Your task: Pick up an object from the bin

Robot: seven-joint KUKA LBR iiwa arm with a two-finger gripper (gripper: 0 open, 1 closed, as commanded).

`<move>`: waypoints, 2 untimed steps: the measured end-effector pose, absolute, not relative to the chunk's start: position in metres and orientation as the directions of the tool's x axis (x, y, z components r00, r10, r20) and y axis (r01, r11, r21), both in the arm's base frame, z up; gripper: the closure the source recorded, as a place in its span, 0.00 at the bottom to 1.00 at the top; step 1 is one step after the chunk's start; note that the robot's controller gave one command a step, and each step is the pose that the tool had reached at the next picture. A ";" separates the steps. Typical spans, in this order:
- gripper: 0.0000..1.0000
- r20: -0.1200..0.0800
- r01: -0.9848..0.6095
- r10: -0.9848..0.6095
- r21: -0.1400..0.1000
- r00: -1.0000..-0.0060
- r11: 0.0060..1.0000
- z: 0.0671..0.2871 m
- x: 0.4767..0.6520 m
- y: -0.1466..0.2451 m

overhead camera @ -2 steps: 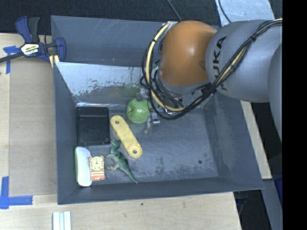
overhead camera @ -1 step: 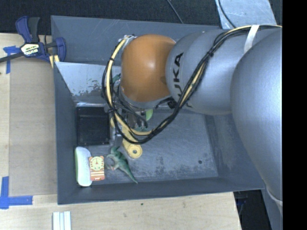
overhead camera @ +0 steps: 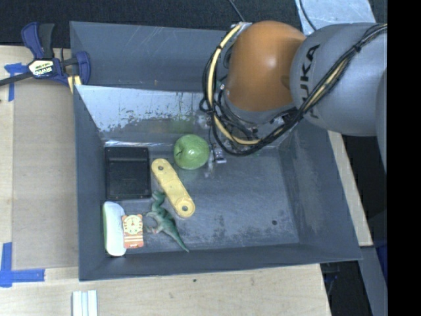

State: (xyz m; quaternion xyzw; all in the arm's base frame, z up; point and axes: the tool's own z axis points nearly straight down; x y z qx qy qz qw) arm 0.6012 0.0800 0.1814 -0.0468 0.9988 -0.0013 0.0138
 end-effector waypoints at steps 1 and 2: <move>0.00 -0.025 -0.085 -0.084 0.015 -0.996 0.996 0.272 0.573 0.168; 0.00 -0.031 0.085 0.085 0.009 -0.996 0.996 0.190 0.600 0.126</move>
Offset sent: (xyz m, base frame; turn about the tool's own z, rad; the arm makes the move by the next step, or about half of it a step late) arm 0.0246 -0.0112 -0.0890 0.3263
